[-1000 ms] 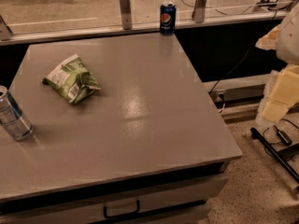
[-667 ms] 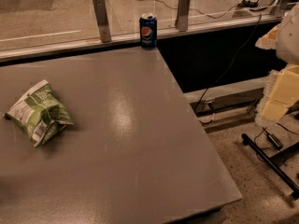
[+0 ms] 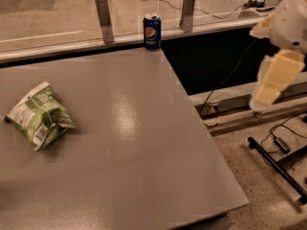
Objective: Pick pepsi can
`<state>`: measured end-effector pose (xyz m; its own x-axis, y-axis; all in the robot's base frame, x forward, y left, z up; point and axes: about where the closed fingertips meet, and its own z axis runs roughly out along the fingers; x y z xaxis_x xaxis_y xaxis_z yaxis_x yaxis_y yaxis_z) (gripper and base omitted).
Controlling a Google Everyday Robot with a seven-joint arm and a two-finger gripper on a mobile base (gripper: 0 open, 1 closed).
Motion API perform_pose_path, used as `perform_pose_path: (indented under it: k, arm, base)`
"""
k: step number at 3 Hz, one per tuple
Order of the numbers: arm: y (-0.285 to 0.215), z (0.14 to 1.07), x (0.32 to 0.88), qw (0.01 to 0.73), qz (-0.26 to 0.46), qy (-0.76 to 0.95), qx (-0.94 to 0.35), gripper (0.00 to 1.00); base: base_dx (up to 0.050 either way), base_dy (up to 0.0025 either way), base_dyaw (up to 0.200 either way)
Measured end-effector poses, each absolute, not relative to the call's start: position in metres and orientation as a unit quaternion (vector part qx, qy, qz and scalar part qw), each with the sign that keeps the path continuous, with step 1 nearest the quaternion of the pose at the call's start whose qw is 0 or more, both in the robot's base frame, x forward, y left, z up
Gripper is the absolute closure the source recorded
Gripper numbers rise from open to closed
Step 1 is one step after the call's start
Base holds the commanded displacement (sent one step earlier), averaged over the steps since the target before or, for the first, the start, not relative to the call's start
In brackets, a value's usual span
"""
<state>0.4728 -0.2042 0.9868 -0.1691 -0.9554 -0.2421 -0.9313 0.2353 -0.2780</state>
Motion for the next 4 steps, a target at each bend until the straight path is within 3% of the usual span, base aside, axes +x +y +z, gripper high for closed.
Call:
perform_pose_path:
  k: [2, 4]
  arm:
    - [-0.144, 1.008, 0.610, 0.323, 0.021, 0.738, -0.592, 0.00]
    - [-0.141, 1.003, 0.623, 0.338, 0.035, 0.737, -0.584, 0.00]
  base:
    - [0.000, 0.00000, 0.000]
    - [0.000, 0.00000, 0.000]
